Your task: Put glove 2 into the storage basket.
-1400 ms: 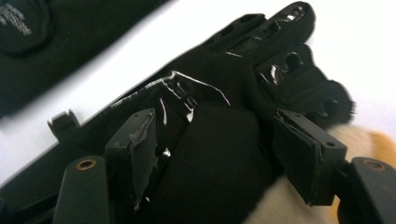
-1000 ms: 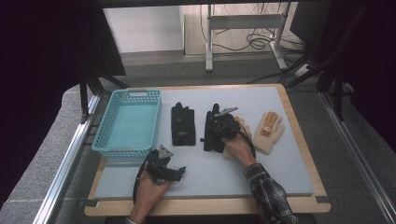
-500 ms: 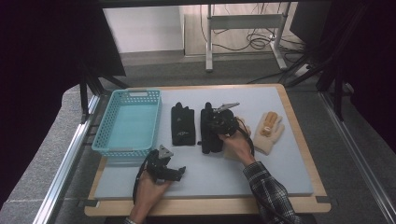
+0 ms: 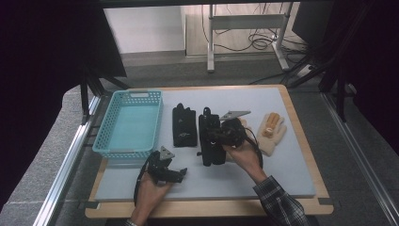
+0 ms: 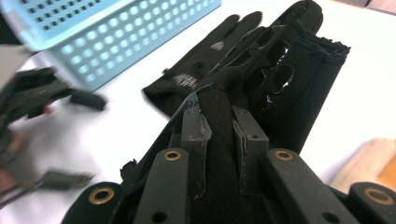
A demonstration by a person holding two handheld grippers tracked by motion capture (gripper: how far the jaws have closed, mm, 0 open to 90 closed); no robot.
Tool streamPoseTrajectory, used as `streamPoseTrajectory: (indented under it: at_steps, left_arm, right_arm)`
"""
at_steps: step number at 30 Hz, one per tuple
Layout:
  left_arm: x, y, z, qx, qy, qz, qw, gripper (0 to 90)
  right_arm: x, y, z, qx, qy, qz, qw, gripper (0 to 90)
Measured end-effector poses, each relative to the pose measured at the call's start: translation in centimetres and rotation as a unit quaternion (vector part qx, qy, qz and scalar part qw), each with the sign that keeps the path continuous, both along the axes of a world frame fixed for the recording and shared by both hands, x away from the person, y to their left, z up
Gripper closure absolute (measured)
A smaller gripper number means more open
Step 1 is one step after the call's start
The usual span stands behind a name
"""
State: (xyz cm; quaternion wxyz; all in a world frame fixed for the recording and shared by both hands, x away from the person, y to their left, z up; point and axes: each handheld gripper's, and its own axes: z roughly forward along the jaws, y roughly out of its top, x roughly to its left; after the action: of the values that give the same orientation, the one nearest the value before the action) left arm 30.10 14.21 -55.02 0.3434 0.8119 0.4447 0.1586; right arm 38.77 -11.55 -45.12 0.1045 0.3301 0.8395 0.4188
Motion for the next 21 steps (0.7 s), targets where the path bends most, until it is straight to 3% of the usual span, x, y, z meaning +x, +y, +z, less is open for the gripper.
streamPoseTrajectory:
  at_steps: [4,5,9,12,13,21]
  left_arm:
    - [0.0,0.0,0.0,-0.002,-0.001,0.002,1.0,3.0]
    - [0.0,0.0,0.0,-0.001,-0.001,0.001,1.0,3.1]
    - [0.0,0.0,0.0,-0.002,0.0,0.002,1.0,3.1]
    - [0.0,0.0,0.0,-0.002,-0.001,0.002,1.0,3.1]
    - [0.0,0.0,0.0,-0.002,0.0,0.002,1.0,3.1]
    - [0.0,0.0,0.0,-0.002,-0.001,0.002,1.0,3.1]
  right_arm:
    - [-1.7,-0.3,-0.2,0.002,0.001,0.007,1.0,75.5]
    - [-3.0,-0.5,-0.6,0.007,0.007,0.011,0.9999,75.3]
    - [-4.7,-0.6,-1.7,0.008,0.01,0.011,0.9999,75.2]
    - [-5.3,-0.5,-2.6,0.002,0.005,0.006,1.0,75.2]
    - [-5.5,-0.5,-3.6,0.001,0.012,0.002,0.9999,75.1]
    - [-6.0,-0.5,-6.6,-0.002,0.028,-0.017,0.9995,73.1]
